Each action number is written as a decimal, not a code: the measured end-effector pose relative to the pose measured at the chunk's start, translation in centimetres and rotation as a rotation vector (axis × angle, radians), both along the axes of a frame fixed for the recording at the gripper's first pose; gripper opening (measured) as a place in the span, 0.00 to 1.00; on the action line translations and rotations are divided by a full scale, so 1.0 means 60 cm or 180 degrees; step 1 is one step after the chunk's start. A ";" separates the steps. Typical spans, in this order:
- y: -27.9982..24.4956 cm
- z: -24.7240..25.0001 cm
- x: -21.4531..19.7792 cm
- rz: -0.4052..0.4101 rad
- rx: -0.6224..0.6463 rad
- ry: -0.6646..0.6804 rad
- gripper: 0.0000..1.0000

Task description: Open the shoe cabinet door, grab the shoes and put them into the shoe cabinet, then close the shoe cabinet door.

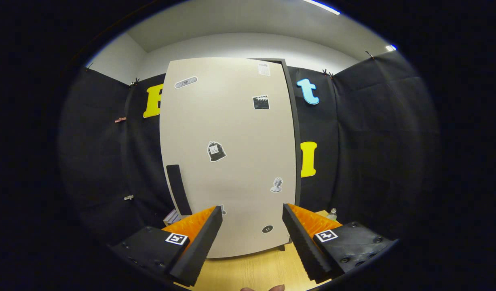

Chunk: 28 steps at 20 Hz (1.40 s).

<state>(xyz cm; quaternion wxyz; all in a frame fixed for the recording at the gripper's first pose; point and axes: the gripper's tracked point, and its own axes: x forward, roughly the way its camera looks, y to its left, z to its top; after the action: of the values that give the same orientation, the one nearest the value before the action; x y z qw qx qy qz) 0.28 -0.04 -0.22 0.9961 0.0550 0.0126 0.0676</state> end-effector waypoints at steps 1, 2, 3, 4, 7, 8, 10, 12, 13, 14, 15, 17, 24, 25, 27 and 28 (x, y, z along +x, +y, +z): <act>0.001 -0.001 0.000 0.0000 -0.0001 -0.0002 0.98; 0.000 0.000 0.000 0.0000 -0.0003 -0.0004 0.98; 0.000 -0.001 -0.001 0.0001 -0.0006 -0.0006 0.98; -0.001 0.000 0.000 0.0004 -0.0005 -0.0005 0.98; -0.001 0.003 -0.001 0.0006 0.0007 -0.0014 0.98; -0.003 0.003 -0.002 0.0005 0.0008 -0.0012 0.98; -0.004 0.003 -0.001 0.0000 0.0004 -0.0017 0.98; -0.003 0.003 -0.002 0.0000 -0.0004 -0.0015 0.98; -0.002 0.003 -0.003 0.0001 -0.0004 -0.0016 0.98; -0.002 0.003 -0.004 0.0005 -0.0002 -0.0018 0.98; -0.002 0.003 -0.005 0.0005 -0.0006 -0.0022 0.98; -0.003 0.006 -0.004 0.0003 -0.0012 -0.0035 0.98; -0.005 0.009 -0.007 0.0004 0.0001 -0.0049 0.98; -0.005 0.008 -0.007 0.0005 0.0000 -0.0045 0.98; -0.004 0.007 -0.006 0.0011 -0.0004 -0.0046 0.98; -0.003 0.008 -0.007 0.0014 -0.0012 -0.0051 0.98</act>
<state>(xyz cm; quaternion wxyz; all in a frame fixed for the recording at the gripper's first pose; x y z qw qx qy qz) -0.13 -0.22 0.23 0.9961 0.0527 0.0049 0.0703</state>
